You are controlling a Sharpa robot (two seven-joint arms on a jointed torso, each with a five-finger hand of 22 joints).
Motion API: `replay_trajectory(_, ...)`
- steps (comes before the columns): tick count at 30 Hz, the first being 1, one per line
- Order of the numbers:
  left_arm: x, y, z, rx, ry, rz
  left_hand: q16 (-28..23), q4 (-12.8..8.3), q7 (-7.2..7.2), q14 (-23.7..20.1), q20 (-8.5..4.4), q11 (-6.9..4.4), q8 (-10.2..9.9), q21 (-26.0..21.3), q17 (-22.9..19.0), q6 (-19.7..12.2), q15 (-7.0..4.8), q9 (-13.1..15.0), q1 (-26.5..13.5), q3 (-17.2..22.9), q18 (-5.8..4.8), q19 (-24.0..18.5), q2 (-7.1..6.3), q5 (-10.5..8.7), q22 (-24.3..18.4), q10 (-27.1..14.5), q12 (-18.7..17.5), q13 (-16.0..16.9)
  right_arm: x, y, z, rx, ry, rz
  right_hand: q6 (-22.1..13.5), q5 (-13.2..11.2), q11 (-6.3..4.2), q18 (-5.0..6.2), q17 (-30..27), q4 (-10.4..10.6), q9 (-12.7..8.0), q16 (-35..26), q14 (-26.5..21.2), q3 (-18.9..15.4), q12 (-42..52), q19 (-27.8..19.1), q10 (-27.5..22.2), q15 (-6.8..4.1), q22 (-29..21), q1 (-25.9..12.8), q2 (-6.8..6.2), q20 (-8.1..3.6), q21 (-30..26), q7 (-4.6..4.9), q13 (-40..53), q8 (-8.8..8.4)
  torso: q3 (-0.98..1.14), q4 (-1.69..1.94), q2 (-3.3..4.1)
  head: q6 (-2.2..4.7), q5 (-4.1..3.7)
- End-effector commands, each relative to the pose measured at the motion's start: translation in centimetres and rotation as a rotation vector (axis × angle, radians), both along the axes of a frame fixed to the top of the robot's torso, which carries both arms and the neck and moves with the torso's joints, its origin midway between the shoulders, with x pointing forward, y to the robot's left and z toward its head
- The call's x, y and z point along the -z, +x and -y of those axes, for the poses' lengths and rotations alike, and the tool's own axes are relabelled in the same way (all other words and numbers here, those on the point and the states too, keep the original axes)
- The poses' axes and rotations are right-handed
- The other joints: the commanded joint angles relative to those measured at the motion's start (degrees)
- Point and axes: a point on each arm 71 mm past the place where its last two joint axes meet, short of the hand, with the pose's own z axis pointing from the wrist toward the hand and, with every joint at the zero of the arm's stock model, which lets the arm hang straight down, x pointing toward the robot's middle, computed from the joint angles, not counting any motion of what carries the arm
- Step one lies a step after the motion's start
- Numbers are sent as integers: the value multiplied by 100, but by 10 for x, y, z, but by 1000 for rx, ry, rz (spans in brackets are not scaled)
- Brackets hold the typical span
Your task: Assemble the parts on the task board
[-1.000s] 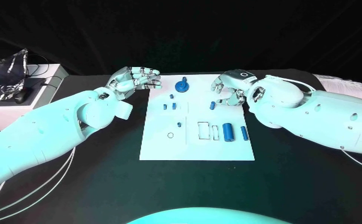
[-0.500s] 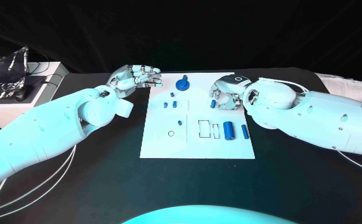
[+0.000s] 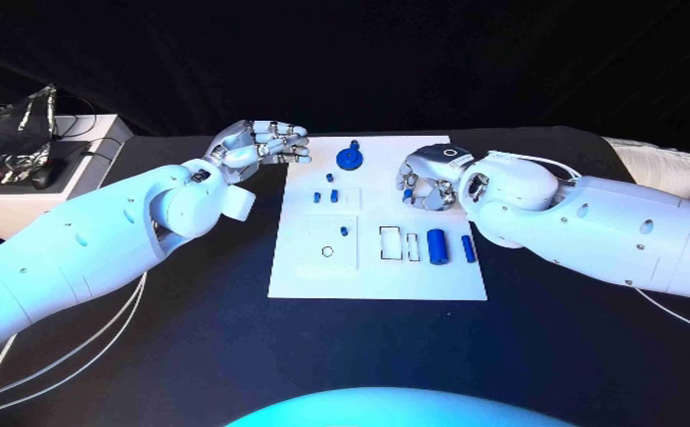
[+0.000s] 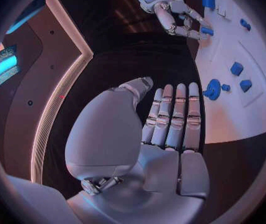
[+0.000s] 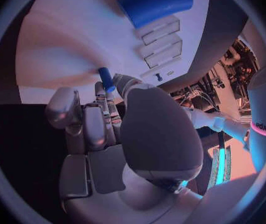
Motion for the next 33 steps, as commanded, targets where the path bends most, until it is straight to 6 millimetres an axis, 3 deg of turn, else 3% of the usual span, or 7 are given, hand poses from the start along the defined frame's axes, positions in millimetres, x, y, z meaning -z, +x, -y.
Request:
replay_trajectory(1,-1,0,2,15,-15,4,-15,3,27,43,4,25,-5,-34,5,20,-3,-9,51,24,74,40,13,-26,-5,8,-30,8,0,-1,-2,-18,7,12,121,-12,-9,-117,19,-29,26,32,101,122,-41,34,89,-57,156,-23,69,-14,58,-29,-5,65,-2,-11,-4,-9,6)
replay_trajectory(7,-1,0,2,15,-15,3,-15,3,27,43,4,25,-5,-34,5,20,-3,-9,51,24,74,40,13,-26,-5,8,-30,8,1,-1,-3,-21,4,17,224,-86,-48,-126,38,-147,66,61,103,348,-96,46,235,-90,208,7,163,-44,127,-68,5,142,1,0,-2,-16,-1)
replay_trajectory(9,-1,0,2,15,-15,3,-15,3,27,43,4,25,-5,-34,5,20,-3,-9,51,24,74,40,13,-26,-5,8,-30,8,1,-1,-3,-20,2,20,250,-289,-61,-132,55,-230,91,79,106,477,-129,53,304,-105,237,12,208,-58,162,-80,9,177,-1,6,0,-23,-5)
replay_trajectory(14,-1,0,1,15,-14,3,-28,3,29,51,3,26,-4,-46,12,23,-4,-11,53,27,74,53,17,-28,-19,10,-29,9,2,-1,-4,-18,-12,32,329,-337,-99,-143,78,-393,152,104,110,661,-149,67,446,-134,289,17,280,-80,235,-111,26,270,1,6,3,-38,4)
replay_trajectory(19,-1,0,1,14,-14,2,-28,3,29,51,3,26,-4,-46,12,23,-4,-11,53,27,74,53,17,-28,-19,10,-29,9,3,-1,-4,-11,-30,54,357,-401,-141,-169,140,-743,271,158,122,1039,-176,104,644,-182,397,51,415,-111,408,-124,51,404,-1,1,-1,-60,11)
replay_trajectory(22,-1,-1,1,14,-13,2,-28,3,29,51,3,26,-4,-46,12,23,-4,-11,53,27,74,53,17,-28,-19,10,-29,9,2,-1,-3,-6,-32,77,340,-736,-156,-174,124,-923,368,160,115,1261,-200,102,746,-195,448,-74,447,-120,447,-129,71,495,-2,-8,-3,-68,17)
replay_trajectory(33,-1,0,1,16,-13,0,-38,6,30,54,3,27,-6,-55,16,23,-3,-12,49,27,73,60,17,-29,-28,9,-30,9,-8,-9,0,-26,35,146,354,-826,-177,-188,127,-1011,438,167,113,1330,-184,119,835,-213,495,-125,447,-127,534,-137,93,561,-5,-3,-10,-65,24)
